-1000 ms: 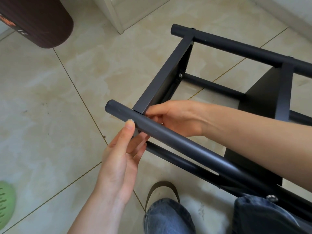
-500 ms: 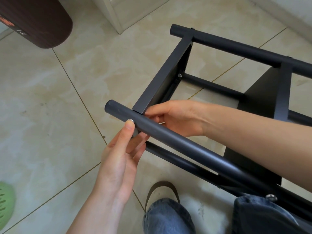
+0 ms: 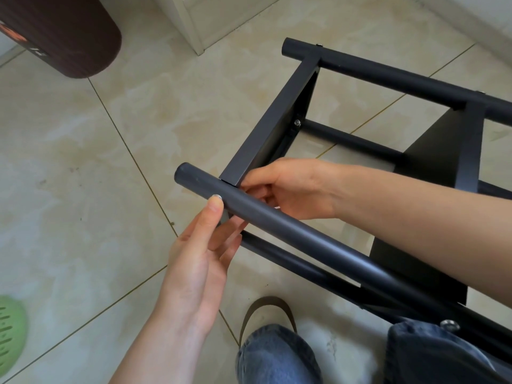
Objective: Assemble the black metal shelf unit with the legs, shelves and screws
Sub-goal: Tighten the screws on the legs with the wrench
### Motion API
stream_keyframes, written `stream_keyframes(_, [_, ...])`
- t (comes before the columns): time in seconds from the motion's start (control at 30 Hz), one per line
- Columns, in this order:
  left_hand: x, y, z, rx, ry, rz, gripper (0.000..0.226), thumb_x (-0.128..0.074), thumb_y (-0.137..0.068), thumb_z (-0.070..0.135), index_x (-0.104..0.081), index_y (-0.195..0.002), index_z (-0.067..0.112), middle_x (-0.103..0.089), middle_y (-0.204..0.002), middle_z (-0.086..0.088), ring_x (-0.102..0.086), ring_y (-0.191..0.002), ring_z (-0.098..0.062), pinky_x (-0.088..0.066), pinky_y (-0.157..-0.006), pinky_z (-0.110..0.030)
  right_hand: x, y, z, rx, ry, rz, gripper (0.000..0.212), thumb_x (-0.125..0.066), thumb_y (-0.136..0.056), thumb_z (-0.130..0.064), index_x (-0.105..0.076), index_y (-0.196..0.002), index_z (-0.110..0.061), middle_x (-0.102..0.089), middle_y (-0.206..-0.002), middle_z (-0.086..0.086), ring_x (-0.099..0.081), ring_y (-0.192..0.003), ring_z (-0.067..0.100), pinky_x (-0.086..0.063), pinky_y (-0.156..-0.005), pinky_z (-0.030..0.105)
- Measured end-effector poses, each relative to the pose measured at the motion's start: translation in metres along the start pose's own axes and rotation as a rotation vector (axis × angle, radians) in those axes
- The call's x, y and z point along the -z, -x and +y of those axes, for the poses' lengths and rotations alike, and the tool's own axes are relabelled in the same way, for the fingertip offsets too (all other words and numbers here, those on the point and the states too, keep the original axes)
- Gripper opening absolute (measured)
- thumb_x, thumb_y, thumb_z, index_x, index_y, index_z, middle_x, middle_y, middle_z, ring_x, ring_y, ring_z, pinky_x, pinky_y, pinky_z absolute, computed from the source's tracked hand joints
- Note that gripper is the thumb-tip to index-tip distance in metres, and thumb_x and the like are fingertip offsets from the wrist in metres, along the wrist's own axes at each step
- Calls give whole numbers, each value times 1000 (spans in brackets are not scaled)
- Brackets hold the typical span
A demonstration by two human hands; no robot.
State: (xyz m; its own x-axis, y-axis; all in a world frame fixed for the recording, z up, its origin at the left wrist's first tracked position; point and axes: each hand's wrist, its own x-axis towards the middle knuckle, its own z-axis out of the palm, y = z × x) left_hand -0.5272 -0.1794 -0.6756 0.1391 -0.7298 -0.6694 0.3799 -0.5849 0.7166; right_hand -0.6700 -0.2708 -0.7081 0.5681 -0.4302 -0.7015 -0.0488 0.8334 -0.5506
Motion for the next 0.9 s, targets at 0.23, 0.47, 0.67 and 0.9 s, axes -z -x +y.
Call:
stream_keyframes(0.23, [0,0,0,3,4,-19,39,-72,-63,48,-83,-94,27,-73,-119,-11,-69,-114,-19,-44,-104,-35,8,1,10,19,-34,-107,47,-72,-71,-29,-68,-116,-14,-64,-118,5,-58,-109,21,-48,-100,36])
stream_keyframes(0.47, [-1,0,0,-9,-3,-8,31,-71,-61,48,-83,-85,32,-75,-115,-8,-71,-109,-16,-46,-100,-34,2,4,6,-34,-26,-84,39,-66,-80,-34,-58,-114,-15,-56,-105,6,-55,-97,18,-49,-85,28])
stream_keyframes(0.67, [0,0,0,-16,11,-18,30,-71,-65,46,-83,-88,31,-75,-116,-8,-71,-110,-17,-46,-100,-34,0,3,6,-10,-49,-28,31,-61,-94,-29,-64,-121,-13,-57,-107,7,-55,-99,19,-50,-85,29])
stream_keyframes(0.9, [-1,0,0,-20,-3,-20,31,-71,-63,47,-83,-87,32,-75,-115,-7,-71,-110,-17,-45,-102,-34,-3,5,6,-50,-115,-74,22,-57,-95,-29,-63,-110,-14,-57,-102,5,-59,-81,13,-56,-64,21])
